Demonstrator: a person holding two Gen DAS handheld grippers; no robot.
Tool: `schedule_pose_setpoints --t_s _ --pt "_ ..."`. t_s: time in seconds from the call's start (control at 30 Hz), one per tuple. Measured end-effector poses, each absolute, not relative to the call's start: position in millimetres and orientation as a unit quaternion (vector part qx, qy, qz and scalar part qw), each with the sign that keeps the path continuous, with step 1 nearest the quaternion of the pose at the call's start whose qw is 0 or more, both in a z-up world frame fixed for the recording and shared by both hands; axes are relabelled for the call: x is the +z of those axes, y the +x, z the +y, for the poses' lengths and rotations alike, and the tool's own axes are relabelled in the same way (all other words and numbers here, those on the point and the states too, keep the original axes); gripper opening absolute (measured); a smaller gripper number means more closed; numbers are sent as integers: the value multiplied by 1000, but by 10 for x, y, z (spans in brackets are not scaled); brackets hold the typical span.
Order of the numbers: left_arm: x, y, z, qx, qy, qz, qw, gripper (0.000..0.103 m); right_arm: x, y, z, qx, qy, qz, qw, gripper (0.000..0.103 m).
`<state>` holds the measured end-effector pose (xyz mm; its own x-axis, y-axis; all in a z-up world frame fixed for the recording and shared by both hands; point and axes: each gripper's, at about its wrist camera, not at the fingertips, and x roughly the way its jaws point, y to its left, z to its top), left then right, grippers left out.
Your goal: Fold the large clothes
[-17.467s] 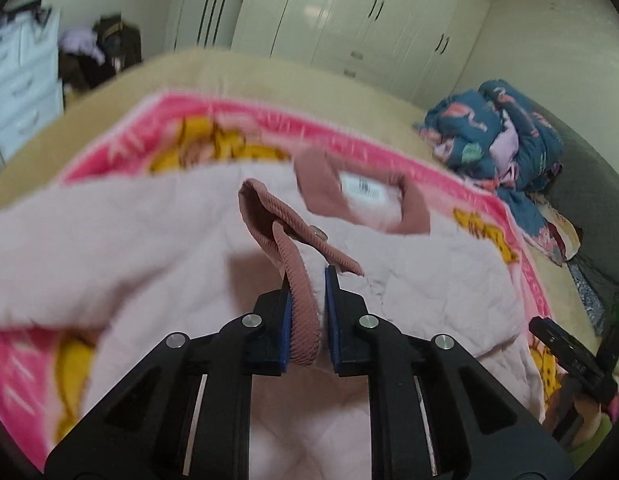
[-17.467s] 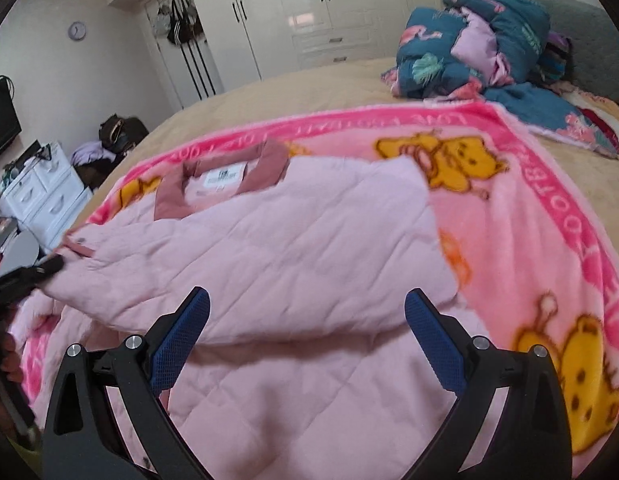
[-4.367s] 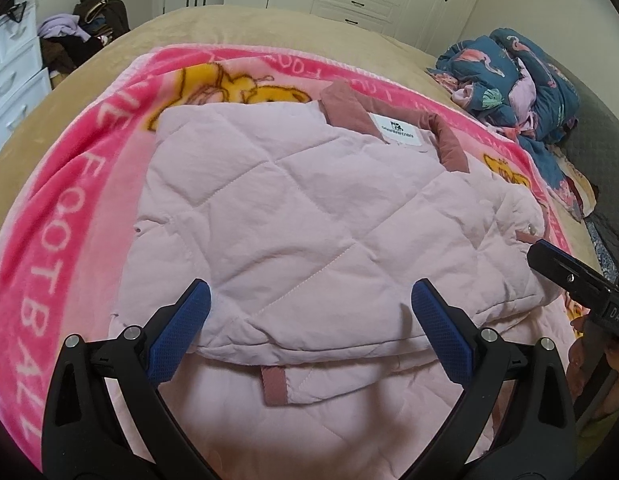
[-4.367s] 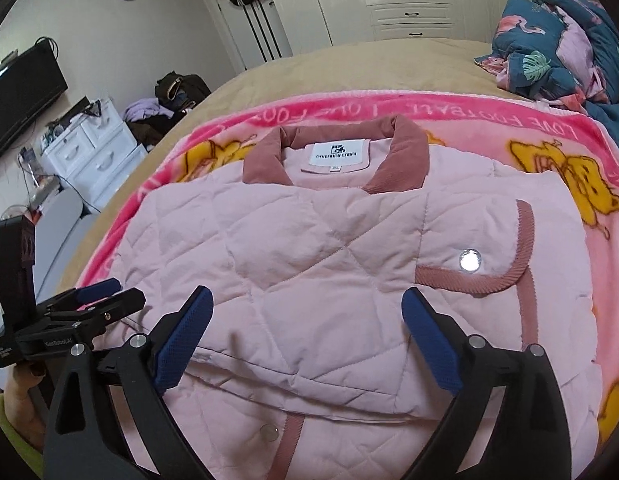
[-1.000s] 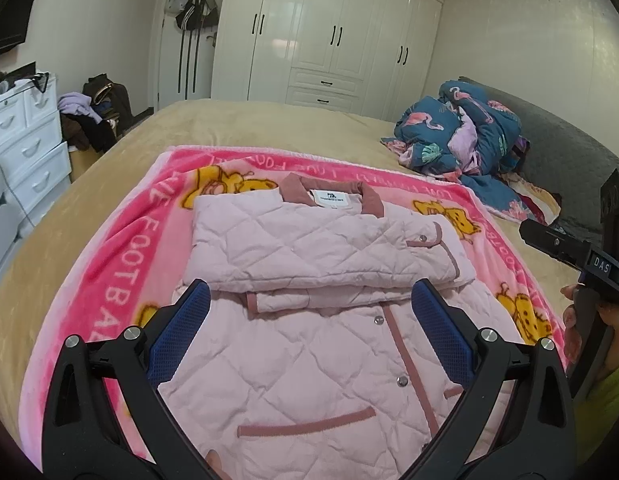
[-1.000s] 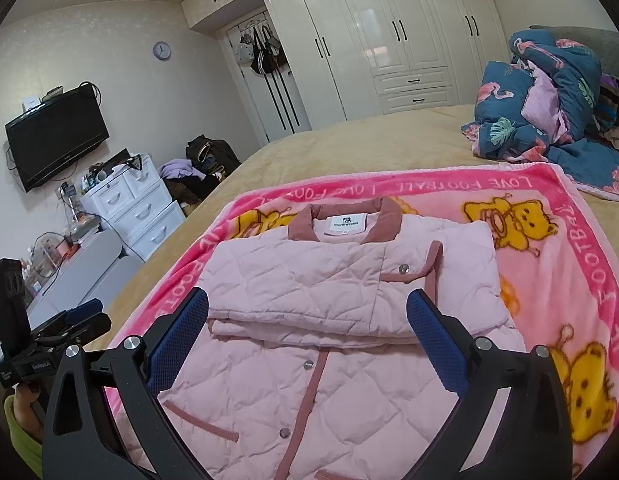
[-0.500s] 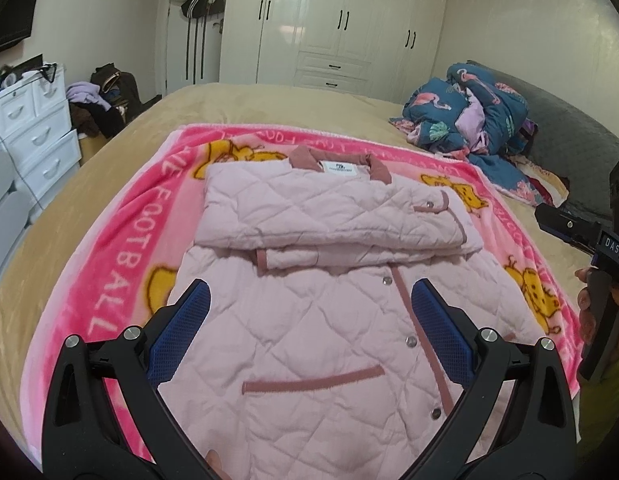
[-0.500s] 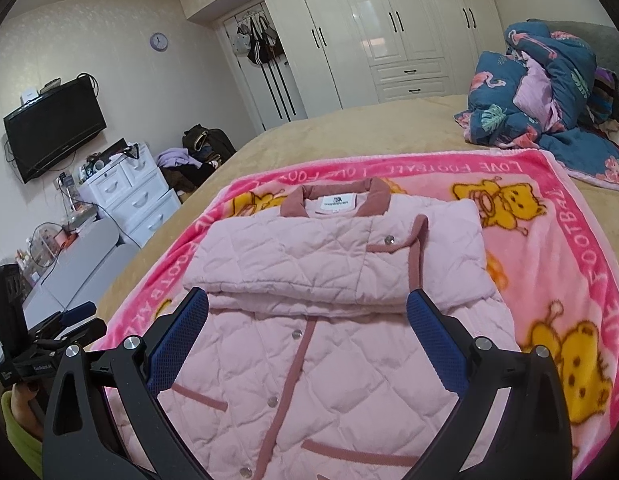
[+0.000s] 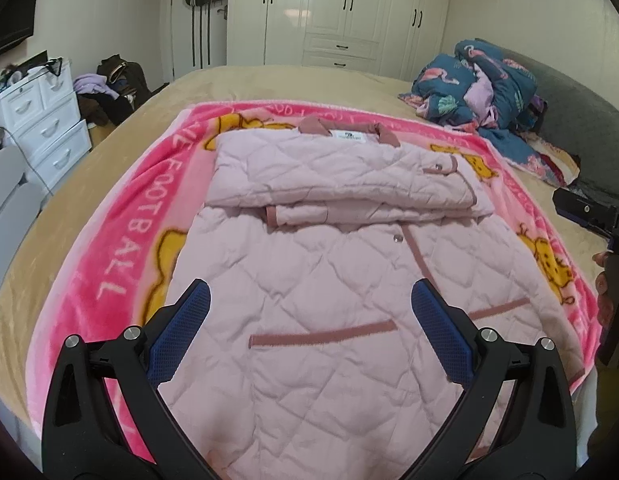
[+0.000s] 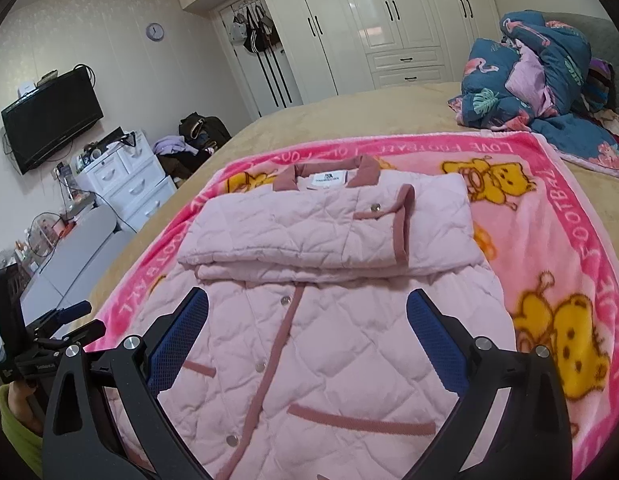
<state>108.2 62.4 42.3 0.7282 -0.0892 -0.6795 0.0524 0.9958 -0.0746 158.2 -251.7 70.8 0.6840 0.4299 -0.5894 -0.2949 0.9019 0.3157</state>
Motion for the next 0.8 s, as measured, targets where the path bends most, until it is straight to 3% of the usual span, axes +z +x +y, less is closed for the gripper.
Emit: schedule_pose_setpoints --t_s 0.8 --pt "71 715 740 0 -32 408 912 95 425 1264 -2654 197 86 375 901 99"
